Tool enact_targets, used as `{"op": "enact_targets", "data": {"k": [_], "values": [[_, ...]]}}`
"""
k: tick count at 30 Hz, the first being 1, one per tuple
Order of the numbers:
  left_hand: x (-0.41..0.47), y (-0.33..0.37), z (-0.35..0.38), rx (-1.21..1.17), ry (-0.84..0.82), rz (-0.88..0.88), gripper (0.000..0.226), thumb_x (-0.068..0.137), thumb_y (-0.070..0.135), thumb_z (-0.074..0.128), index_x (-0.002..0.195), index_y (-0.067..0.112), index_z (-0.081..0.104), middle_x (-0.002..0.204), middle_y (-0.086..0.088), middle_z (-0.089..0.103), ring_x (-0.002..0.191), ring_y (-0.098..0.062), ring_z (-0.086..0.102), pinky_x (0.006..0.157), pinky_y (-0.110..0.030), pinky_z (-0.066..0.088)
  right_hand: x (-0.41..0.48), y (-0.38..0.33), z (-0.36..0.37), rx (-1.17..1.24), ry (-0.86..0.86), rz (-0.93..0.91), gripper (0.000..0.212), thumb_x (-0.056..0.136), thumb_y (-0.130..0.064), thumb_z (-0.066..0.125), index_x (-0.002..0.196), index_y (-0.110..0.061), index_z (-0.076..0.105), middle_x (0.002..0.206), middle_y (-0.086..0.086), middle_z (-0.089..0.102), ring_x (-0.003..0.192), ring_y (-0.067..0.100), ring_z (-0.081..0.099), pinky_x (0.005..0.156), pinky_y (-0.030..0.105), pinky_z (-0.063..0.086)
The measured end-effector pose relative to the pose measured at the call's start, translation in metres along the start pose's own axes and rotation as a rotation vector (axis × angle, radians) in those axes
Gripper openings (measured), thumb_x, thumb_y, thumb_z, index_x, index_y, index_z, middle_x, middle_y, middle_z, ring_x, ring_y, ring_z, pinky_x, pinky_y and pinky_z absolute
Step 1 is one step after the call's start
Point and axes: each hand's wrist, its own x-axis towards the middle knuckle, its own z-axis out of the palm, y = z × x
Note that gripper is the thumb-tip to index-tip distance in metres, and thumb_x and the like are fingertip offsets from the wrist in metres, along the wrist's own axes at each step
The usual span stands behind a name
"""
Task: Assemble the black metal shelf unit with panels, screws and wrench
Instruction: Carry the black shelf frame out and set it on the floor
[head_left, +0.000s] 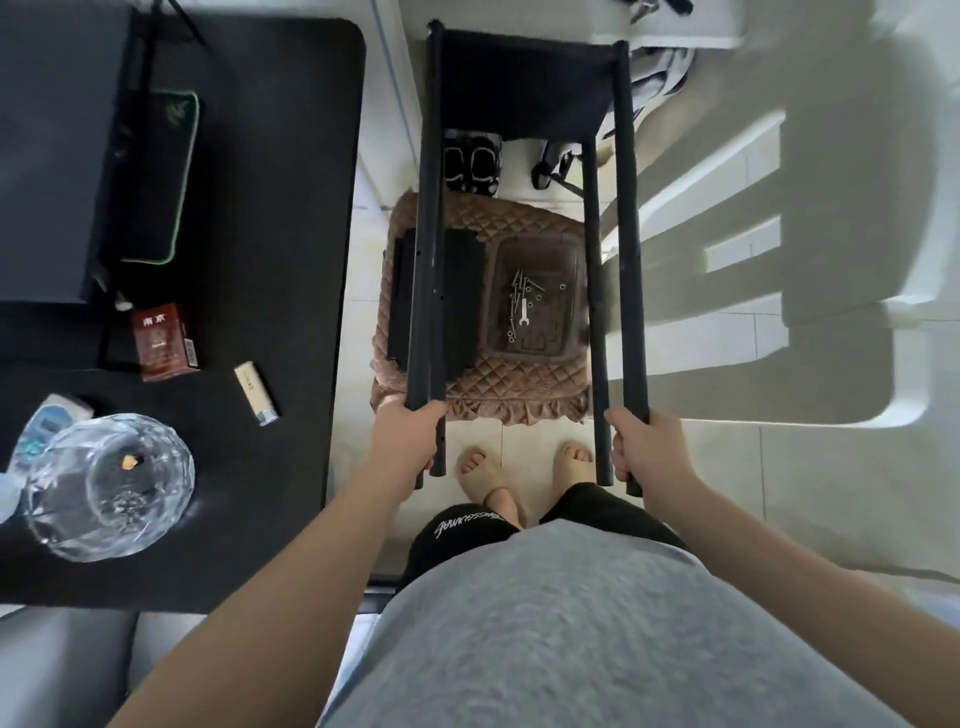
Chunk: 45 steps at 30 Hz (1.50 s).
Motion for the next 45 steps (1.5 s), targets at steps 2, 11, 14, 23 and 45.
{"op": "enact_targets", "data": {"k": [2,11,14,23,45], "values": [[-0.015,0.003,-0.003,-0.031,0.014,0.017,0.023,0.090,0.024,0.062,0.101,0.004,0.062,0.065,-0.006,0.050,0.048,-0.018,0.045,0.041,-0.024,0.038,-0.011,-0.003,-0.003,0.005,-0.005,-0.043,0.023,0.094,-0.019,0.059,0.074,-0.010,0.051,0.051,0.004,0.039,0.046,0.019,0.035,0.051,0.035,0.032],[-0.086,0.031,-0.020,-0.179,0.063,0.175,0.018,0.089,0.024,0.062,0.081,0.011,0.053,0.054,-0.005,0.042,0.040,-0.015,0.036,0.042,-0.025,0.033,-0.055,-0.029,-0.016,0.059,0.010,-0.297,0.023,0.094,-0.017,0.059,0.077,-0.008,0.046,0.052,0.006,0.035,0.045,0.019,0.032,0.046,0.033,0.028],[-0.108,0.047,-0.027,-0.259,0.090,0.262,0.024,0.090,0.021,0.063,0.073,0.013,0.049,0.047,0.000,0.037,0.041,-0.015,0.032,0.043,-0.027,0.029,-0.074,-0.045,-0.019,0.091,0.010,-0.383,0.023,0.095,-0.016,0.059,0.078,-0.008,0.047,0.051,0.005,0.037,0.043,0.018,0.032,0.044,0.030,0.027],[-0.175,0.129,-0.036,-0.413,0.143,0.607,0.035,0.092,0.013,0.063,0.071,0.008,0.035,0.051,-0.006,0.028,0.042,-0.016,0.028,0.040,-0.028,0.026,-0.122,-0.123,-0.044,0.244,0.037,-0.708,0.026,0.096,-0.015,0.060,0.075,-0.010,0.045,0.055,0.011,0.037,0.042,0.019,0.033,0.041,0.026,0.027],[-0.339,0.246,0.262,-0.430,-0.121,1.031,0.034,0.085,0.027,0.065,0.072,0.007,0.041,0.057,-0.012,0.033,0.048,-0.023,0.031,0.046,-0.033,0.030,-0.102,-0.130,-0.402,0.493,0.342,-0.915,0.023,0.094,-0.013,0.057,0.084,0.002,0.042,0.062,0.013,0.034,0.044,0.019,0.029,0.042,0.023,0.026]]}}
